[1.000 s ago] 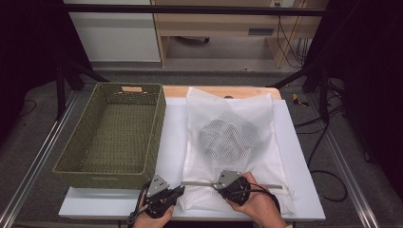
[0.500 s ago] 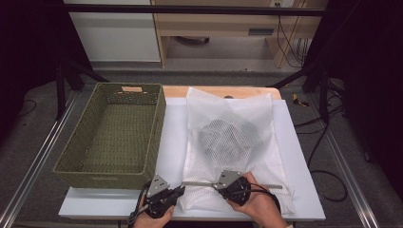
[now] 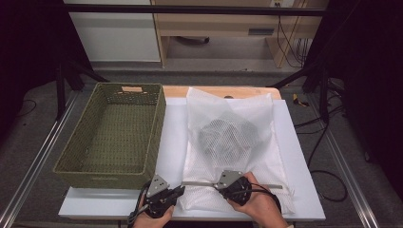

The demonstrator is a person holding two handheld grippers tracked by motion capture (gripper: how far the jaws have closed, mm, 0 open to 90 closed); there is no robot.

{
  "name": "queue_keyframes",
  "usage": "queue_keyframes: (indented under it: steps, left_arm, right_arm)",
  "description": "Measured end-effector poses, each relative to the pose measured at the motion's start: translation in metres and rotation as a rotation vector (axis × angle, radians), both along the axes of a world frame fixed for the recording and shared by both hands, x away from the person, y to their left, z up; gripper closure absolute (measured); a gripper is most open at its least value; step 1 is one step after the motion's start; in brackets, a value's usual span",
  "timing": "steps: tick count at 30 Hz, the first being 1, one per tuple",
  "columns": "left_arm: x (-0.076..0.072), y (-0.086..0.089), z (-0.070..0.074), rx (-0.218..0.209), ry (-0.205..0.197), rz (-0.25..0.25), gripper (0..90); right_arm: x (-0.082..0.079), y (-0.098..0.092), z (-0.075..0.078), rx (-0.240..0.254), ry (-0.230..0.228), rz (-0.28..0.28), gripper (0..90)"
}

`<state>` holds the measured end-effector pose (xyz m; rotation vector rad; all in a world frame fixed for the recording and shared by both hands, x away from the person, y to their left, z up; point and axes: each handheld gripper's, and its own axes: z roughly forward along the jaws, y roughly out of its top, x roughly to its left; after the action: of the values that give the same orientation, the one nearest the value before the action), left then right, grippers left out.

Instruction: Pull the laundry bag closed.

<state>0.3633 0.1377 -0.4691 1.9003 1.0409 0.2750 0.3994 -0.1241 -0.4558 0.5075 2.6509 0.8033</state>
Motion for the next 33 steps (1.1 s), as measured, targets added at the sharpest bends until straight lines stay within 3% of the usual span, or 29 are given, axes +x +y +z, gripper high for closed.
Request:
queue_keyframes:
  steps: [14, 16, 33]
  left_arm:
    - [-0.001, -0.001, 0.001, -0.001, -0.002, -0.002, 88.8]
    - [-0.001, 0.000, 0.002, 0.001, -0.008, 0.004, 88.8]
    - [0.000, 0.004, 0.003, -0.008, -0.009, 0.015, 88.8]
  right_arm:
    - [-0.002, -0.001, 0.003, -0.006, -0.004, 0.009, 81.9]
    - [-0.002, -0.002, 0.004, -0.024, -0.009, 0.014, 81.9]
    - [-0.003, -0.028, 0.007, -0.011, -0.009, -0.044, 81.9]
